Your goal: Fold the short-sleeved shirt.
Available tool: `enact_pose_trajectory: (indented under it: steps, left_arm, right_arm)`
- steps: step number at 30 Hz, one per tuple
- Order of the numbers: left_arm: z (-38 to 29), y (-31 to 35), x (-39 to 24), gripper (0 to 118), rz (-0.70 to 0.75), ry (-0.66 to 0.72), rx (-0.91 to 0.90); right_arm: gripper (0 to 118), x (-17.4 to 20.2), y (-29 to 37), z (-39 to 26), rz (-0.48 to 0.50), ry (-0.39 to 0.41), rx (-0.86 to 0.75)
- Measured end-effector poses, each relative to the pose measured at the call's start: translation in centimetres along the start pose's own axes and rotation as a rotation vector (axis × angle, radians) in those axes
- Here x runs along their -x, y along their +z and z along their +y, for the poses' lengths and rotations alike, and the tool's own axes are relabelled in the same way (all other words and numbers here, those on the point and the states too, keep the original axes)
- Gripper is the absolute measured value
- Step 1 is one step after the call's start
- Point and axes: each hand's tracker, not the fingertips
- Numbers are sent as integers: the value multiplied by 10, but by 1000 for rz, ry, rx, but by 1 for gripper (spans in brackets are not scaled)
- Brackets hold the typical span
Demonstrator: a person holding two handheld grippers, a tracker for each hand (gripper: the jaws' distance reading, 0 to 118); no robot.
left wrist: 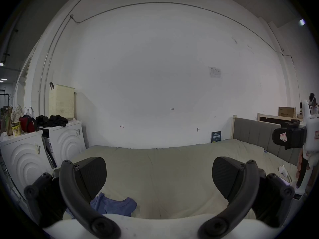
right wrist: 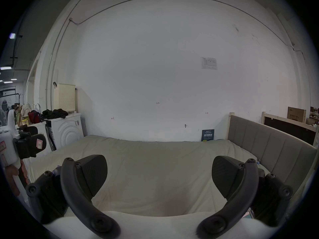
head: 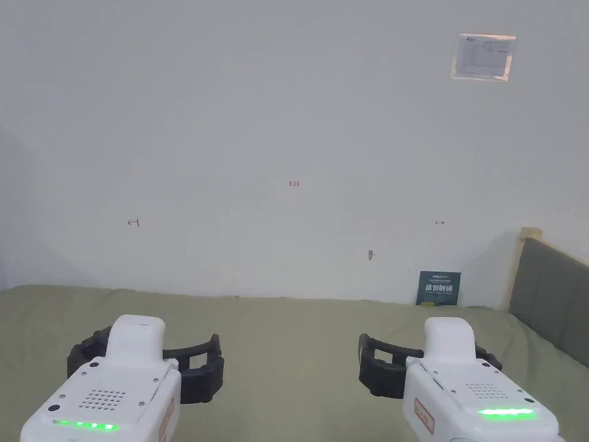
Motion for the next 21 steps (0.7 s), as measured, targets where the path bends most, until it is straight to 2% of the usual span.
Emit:
enact_pose_trajectory:
  steps: [2, 3, 4, 5, 6, 8, 10, 13, 14, 16, 19, 21]
  left_arm:
    - [-1, 0, -2, 116, 4, -14, -5]
    - [-1, 1, -2, 103, -5, -17, -3]
    - [-1, 2, -3, 37, -23, -18, 2]
    - [0, 2, -4, 0, -26, -27, 4]
    - [-3, 1, -9, 0, 79, -64, 10]
    - [-4, 4, -11, 0, -8, -56, -10]
    - [-6, 5, -13, 0, -5, -43, 1]
    - [-9, 6, -13, 0, 8, -48, -6]
    - [-10, 7, -11, 0, 9, -38, -1]
    - [-12, 10, -5, 0, 26, -28, -4]
    - [-17, 26, 17, 0, 67, -41, 0]
    - [-20, 40, 46, 0, 151, -56, 12]
  right_arm:
    - [113, 0, 2, 3, -11, 15, -39]
    - [99, 2, 6, 2, -16, 26, -40]
    - [38, 2, 9, 0, -19, 38, -51]
    - [0, 2, 12, -1, -23, 48, -55]
    - [0, 4, 6, -4, -53, 44, -4]
    - [0, 3, 12, 5, -46, 37, -32]
    - [0, 5, 12, 6, -19, 30, -47]
    - [0, 4, 16, 6, -30, 43, -55]
    - [0, 7, 15, 4, -54, 74, -39]
    - [0, 16, 17, 5, -35, 74, -40]
    - [0, 39, 8, 1, 43, 94, -27]
    - [0, 72, 9, -2, 121, 111, -34]
